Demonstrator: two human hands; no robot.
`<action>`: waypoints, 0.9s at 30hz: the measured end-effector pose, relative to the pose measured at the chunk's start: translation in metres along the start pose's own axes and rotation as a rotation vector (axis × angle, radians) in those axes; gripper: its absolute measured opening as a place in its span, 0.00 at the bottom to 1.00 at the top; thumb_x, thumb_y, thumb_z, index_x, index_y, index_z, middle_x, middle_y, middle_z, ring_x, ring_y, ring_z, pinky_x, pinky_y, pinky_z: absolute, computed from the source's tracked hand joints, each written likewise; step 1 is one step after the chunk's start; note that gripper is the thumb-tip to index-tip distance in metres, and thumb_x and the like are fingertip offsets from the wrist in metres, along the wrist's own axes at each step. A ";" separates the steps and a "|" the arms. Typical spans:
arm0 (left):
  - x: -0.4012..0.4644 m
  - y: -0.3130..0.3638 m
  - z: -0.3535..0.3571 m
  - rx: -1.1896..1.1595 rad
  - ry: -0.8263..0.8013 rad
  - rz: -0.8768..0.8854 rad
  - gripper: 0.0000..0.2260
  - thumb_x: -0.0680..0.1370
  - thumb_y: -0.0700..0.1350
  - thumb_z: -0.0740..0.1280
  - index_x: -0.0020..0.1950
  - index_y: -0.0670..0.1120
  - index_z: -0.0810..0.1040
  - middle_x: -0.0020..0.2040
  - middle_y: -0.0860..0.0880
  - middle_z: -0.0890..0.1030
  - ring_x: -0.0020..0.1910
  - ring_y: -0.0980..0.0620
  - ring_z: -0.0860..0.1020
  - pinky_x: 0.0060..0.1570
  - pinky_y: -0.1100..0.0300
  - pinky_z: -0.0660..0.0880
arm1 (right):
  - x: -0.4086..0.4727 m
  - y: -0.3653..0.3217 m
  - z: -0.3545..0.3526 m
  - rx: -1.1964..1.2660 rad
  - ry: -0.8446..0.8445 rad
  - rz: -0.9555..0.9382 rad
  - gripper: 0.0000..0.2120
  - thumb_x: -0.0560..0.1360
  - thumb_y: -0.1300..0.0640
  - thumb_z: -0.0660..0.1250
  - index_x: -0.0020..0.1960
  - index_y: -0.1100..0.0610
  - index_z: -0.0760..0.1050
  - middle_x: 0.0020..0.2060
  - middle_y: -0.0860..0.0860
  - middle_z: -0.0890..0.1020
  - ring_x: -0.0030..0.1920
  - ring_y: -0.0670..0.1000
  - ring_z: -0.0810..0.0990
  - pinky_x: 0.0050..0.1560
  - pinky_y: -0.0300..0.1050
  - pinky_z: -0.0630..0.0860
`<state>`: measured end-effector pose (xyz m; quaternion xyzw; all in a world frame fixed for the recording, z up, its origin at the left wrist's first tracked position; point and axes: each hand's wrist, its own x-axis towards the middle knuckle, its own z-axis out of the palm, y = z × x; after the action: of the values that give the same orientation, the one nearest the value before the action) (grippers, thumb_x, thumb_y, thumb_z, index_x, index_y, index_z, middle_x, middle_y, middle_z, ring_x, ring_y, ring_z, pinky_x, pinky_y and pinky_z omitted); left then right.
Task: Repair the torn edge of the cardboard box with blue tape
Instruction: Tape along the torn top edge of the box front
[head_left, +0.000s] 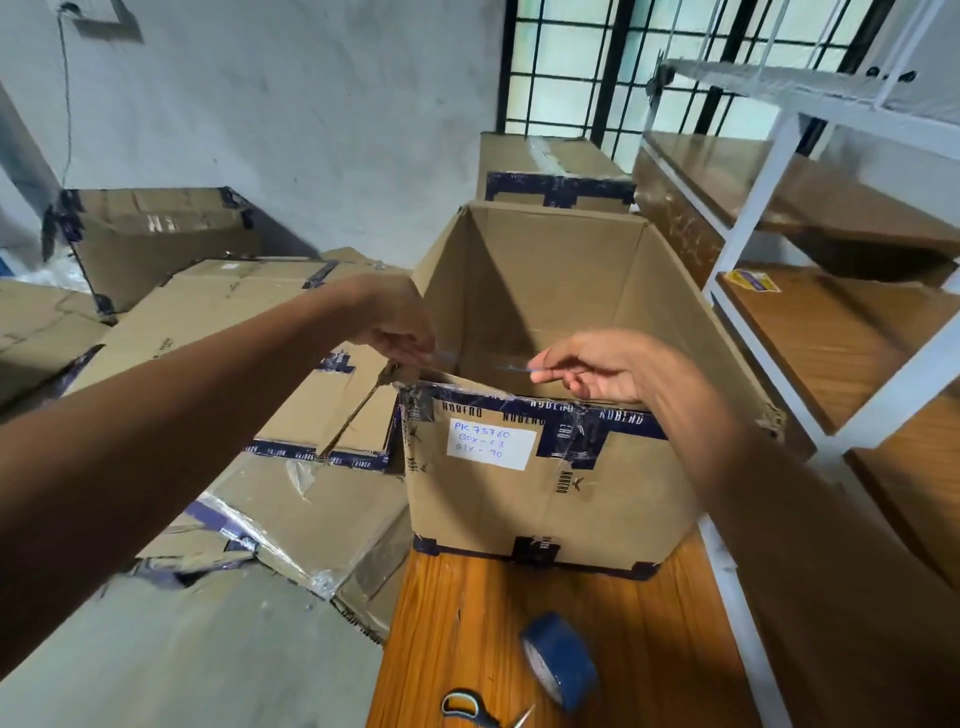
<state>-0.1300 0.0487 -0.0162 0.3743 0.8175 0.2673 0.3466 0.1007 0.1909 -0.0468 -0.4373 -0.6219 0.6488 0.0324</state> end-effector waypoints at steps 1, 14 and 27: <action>0.002 0.002 0.000 0.024 -0.014 -0.008 0.07 0.80 0.30 0.71 0.57 0.34 0.82 0.41 0.42 0.86 0.34 0.53 0.86 0.39 0.61 0.85 | 0.000 0.000 -0.001 -0.010 -0.003 0.011 0.08 0.80 0.68 0.68 0.58 0.68 0.82 0.38 0.56 0.88 0.22 0.41 0.73 0.24 0.33 0.76; 0.022 0.011 0.003 0.291 -0.212 -0.043 0.07 0.80 0.29 0.69 0.58 0.32 0.82 0.46 0.36 0.85 0.37 0.47 0.84 0.34 0.61 0.83 | 0.001 -0.006 0.002 -0.182 -0.083 0.123 0.05 0.80 0.67 0.69 0.53 0.67 0.83 0.34 0.55 0.86 0.21 0.41 0.75 0.23 0.32 0.74; 0.023 0.024 0.003 0.470 -0.354 -0.060 0.05 0.82 0.33 0.69 0.52 0.37 0.84 0.36 0.44 0.81 0.38 0.52 0.82 0.43 0.62 0.83 | 0.001 -0.017 0.002 -0.427 -0.225 0.135 0.09 0.83 0.65 0.63 0.56 0.62 0.83 0.39 0.53 0.82 0.25 0.42 0.72 0.22 0.33 0.71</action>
<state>-0.1289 0.0815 -0.0102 0.4609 0.7944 -0.0089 0.3956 0.0898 0.1935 -0.0331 -0.3999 -0.7139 0.5480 -0.1734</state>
